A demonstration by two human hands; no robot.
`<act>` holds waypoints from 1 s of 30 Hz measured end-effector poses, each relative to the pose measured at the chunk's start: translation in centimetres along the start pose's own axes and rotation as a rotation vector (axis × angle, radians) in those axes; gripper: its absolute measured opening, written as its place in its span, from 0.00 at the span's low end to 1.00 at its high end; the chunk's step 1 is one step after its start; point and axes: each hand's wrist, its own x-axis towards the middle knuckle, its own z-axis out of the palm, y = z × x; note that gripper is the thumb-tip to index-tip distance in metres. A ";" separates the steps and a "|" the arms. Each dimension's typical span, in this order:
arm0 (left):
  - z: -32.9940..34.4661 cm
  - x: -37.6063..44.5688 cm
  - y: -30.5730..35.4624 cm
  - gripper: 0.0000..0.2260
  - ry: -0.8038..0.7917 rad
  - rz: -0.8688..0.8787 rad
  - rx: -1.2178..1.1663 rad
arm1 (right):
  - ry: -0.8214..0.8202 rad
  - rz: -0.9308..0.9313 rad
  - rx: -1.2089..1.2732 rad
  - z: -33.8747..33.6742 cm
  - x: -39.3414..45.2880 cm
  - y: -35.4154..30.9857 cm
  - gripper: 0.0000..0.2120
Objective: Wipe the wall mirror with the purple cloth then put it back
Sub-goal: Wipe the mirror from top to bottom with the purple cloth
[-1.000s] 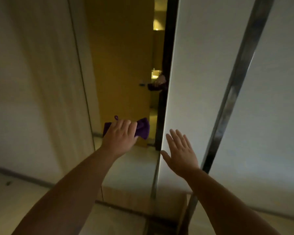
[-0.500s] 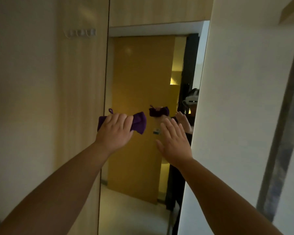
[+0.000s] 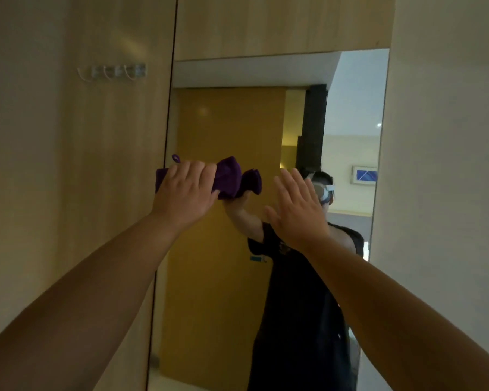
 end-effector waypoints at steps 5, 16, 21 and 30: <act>5.1 2.6 -3.8 0.20 0.059 0.035 -0.058 | 0.086 0.081 -0.048 1.5 5.0 -1.2 0.32; 13.2 8.8 -10.4 0.19 0.249 0.056 -0.205 | 0.190 0.176 -0.228 2.3 15.0 -1.4 0.34; 14.3 12.2 -12.0 0.20 0.314 0.056 -0.180 | 0.219 0.209 -0.287 3.9 15.4 -1.0 0.35; 12.5 21.3 -14.4 0.22 0.271 -0.006 -0.122 | 0.262 0.178 -0.305 4.3 15.6 -0.5 0.36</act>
